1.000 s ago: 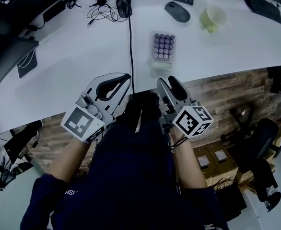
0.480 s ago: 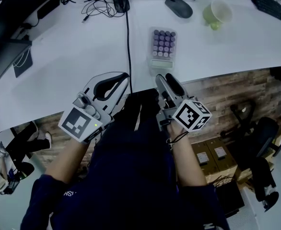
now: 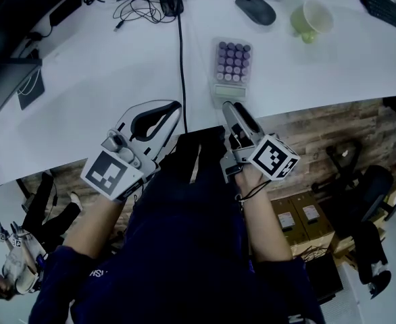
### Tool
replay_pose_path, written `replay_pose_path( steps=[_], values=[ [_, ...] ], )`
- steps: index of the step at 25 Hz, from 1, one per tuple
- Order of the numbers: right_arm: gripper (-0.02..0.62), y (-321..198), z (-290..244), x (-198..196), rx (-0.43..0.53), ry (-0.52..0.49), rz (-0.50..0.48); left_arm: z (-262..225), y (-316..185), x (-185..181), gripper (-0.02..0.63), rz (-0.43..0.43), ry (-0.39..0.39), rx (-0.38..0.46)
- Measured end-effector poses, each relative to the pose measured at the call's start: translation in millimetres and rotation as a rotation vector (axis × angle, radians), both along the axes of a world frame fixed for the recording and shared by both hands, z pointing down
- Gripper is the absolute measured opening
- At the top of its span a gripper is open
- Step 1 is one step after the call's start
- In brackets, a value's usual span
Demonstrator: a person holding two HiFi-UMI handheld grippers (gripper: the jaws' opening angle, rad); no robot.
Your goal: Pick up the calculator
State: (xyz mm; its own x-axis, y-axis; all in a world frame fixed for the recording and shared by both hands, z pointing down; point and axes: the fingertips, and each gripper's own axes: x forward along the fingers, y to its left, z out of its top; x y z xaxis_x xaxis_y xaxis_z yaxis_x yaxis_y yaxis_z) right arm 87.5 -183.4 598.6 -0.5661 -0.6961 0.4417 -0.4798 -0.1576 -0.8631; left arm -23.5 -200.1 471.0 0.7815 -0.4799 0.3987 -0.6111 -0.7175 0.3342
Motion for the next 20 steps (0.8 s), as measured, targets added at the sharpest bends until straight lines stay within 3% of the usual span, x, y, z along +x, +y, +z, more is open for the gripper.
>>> replay_pose_path(
  steps=[14,18,20],
  values=[
    [0.216,-13,6,-2,-0.017,-0.102,0.069,5,-9,-4,0.034,0.005,0.003,-0.011],
    [0.215,3,24,9,-0.197,-0.099,0.172,5,-13,-6,0.034,0.002,0.006,-0.015],
    [0.215,3,27,12,-0.220,-0.114,0.201,5,-15,-6,0.034,0.000,0.008,-0.016]
  ],
)
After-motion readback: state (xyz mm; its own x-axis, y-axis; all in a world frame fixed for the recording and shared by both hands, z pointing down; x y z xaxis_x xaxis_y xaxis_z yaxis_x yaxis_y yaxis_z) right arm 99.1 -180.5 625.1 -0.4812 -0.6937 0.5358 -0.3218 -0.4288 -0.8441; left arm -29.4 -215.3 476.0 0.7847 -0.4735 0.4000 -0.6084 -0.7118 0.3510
